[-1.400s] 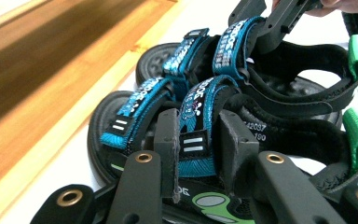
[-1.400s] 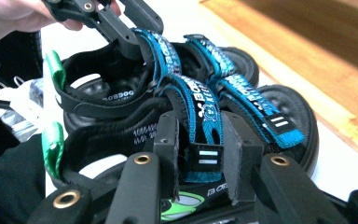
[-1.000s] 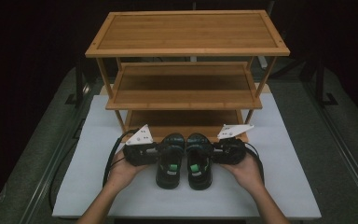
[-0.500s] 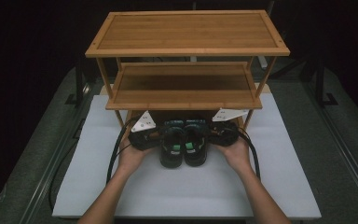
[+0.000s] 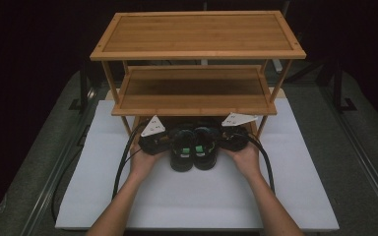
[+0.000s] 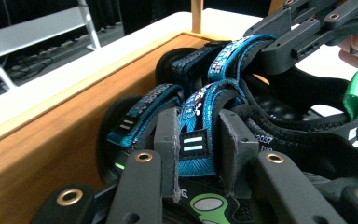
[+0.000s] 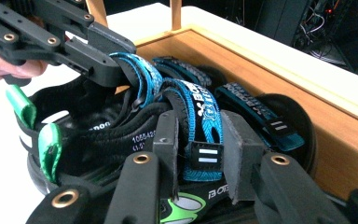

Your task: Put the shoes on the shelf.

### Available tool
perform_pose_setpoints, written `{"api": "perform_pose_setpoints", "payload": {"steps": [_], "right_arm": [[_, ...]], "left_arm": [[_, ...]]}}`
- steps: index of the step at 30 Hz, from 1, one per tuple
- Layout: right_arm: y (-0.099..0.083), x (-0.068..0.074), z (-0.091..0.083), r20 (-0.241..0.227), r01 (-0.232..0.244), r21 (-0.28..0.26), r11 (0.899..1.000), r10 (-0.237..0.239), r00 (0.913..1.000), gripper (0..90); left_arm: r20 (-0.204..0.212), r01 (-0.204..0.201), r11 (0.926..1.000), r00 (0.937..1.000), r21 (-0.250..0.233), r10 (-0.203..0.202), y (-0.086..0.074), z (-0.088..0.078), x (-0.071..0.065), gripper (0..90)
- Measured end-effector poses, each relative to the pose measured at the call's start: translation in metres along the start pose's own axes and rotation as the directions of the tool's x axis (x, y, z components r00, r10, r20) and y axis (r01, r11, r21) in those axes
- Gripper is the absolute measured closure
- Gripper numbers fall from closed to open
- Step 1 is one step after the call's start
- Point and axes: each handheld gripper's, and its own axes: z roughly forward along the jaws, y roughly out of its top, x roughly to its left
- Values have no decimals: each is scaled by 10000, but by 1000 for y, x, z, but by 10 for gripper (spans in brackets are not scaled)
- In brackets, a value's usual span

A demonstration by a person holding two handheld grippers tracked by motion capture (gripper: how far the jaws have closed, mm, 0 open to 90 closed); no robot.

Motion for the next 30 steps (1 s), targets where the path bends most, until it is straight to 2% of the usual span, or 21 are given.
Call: {"api": "perform_pose_setpoints", "payload": {"steps": [6, 10, 12, 13, 14, 15, 16, 17, 18, 20, 24, 25, 26, 30], "right_arm": [[-6, 2, -2, -40, 191, 245, 9995, -190, 9998, 683], [-8, 2, -2, -18, 259, 224, 9994, -258, 9997, 677], [-7, 2, -4, 34, 136, 235, 9996, -137, 9999, 606], [-7, 2, -4, 34, 136, 235, 9996, -137, 9999, 606], [-5, 4, -8, 88, -20, 253, 9997, 18, 10000, 505], [-5, 4, -8, 88, -20, 253, 9997, 18, 10000, 505], [-5, 7, -15, 136, -94, 241, 9997, 91, 9999, 464], [-5, 9, -18, 154, -154, 282, 9995, 149, 9998, 442], [-6, 10, -22, 108, -185, 307, 9994, 181, 9998, 426], [-10, 15, -30, 46, -298, 322, 9990, 297, 9995, 396], [-22, 22, -42, 263, -606, 430, 9972, 595, 9979, 308], [-22, 22, -42, 263, -606, 430, 9972, 595, 9979, 308], [-30, 25, -44, 375, -705, 676, 9952, 681, 9970, 272], [-44, 30, -41, 473, -793, 1086, 9909, 746, 9961, 209]], "left_arm": [[280, -173, 9995, 9995, 255, 166, -4, -1, -3, 708], [306, -263, 9993, 9992, 280, 254, -4, -1, -3, 702], [178, -122, 9996, 9998, 266, 118, -3, -3, -1, 652], [178, -122, 9996, 9998, 266, 118, -3, -3, -1, 584], [211, 247, 9993, 9995, 275, -253, -2, -9, 0, 535], [211, 247, 9993, 9995, 275, -253, -2, -9, 0, 501], [233, 469, 9981, 9986, 393, -479, -1, -15, 1, 464], [233, 469, 9981, 9986, 393, -479, -1, -15, 1, 434], [265, 645, 9971, 9975, 396, -655, -1, -24, -1, 411], [346, 836, 9945, 9957, 630, -858, -2, -32, -2, 363], [371, 783, 9899, 9958, 1183, -833, -12, -41, -8, 278], [371, 783, 9899, 9958, 1183, -833, -12, -41, -8, 259], [374, 780, 9874, 9958, 1373, -839, -18, -43, -12, 227], [371, 775, 9809, 9957, 1783, -854, -31, -39, -20, 148]]}}
